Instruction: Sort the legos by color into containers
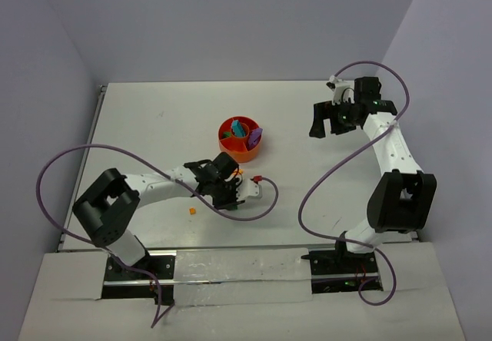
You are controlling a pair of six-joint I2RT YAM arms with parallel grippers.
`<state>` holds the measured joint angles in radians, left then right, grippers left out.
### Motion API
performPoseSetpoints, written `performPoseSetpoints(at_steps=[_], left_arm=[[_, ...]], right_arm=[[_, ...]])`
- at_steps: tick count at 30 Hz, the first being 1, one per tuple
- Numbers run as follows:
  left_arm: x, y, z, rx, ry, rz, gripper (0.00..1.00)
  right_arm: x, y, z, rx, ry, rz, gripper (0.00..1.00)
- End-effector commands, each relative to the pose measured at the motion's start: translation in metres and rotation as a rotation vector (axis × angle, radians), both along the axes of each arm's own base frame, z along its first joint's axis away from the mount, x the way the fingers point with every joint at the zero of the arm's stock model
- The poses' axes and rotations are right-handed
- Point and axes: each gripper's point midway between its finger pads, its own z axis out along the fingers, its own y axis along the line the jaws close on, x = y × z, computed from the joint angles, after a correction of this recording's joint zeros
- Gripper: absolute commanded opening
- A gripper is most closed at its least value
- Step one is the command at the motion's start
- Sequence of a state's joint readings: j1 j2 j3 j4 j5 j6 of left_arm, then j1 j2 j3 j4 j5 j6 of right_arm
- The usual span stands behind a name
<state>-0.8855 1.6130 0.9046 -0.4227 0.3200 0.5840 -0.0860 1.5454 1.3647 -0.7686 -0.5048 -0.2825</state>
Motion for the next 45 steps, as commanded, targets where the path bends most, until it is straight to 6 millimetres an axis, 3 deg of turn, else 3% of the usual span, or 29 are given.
performPoseSetpoints(at_steps=[1,2,3,4,8,13,18,19,21,24,26,31,45], left_arm=[[0.019,-0.006,0.055,-0.200,-0.045,0.034,0.00],[0.022,-0.002,0.075,-0.261,-0.051,0.048,0.00],[0.039,0.009,0.091,-0.310,-0.052,0.107,0.00],[0.040,0.012,0.105,-0.369,-0.027,0.118,0.00],[0.084,0.052,0.162,-0.508,-0.034,0.326,0.00],[0.138,0.082,0.192,-0.563,-0.030,0.559,0.00],[0.187,0.072,0.190,-0.555,0.077,0.693,0.00],[0.191,0.071,0.179,-0.540,0.100,0.702,0.00],[0.204,0.066,0.188,-0.565,0.098,0.699,0.00],[0.220,0.060,0.184,-0.572,0.111,0.718,0.00],[0.224,0.057,0.174,-0.559,0.142,0.726,0.00],[0.236,0.043,0.170,-0.569,0.124,0.719,0.01],[0.246,0.016,0.137,-0.521,0.135,0.715,0.06]], right_arm=[[0.015,-0.004,0.017,-0.010,-0.036,0.001,1.00],[0.016,-0.003,0.017,-0.005,-0.033,0.002,1.00],[0.016,-0.002,0.016,0.001,-0.027,0.004,1.00],[0.016,-0.002,0.015,0.007,-0.017,0.006,1.00],[0.018,0.000,0.017,0.023,-0.025,0.002,1.00],[0.020,0.003,0.017,0.044,-0.019,-0.010,1.00],[0.026,0.001,0.014,0.039,-0.007,-0.023,1.00],[0.027,0.000,0.014,0.035,-0.010,-0.026,1.00],[0.028,-0.001,0.015,0.027,-0.015,-0.025,1.00],[0.031,-0.004,0.014,0.011,-0.018,-0.031,1.00],[0.033,-0.005,0.014,0.007,-0.022,-0.035,1.00],[0.034,-0.007,0.013,-0.002,-0.025,-0.039,1.00],[0.032,-0.009,0.014,-0.016,-0.026,-0.041,1.00]])
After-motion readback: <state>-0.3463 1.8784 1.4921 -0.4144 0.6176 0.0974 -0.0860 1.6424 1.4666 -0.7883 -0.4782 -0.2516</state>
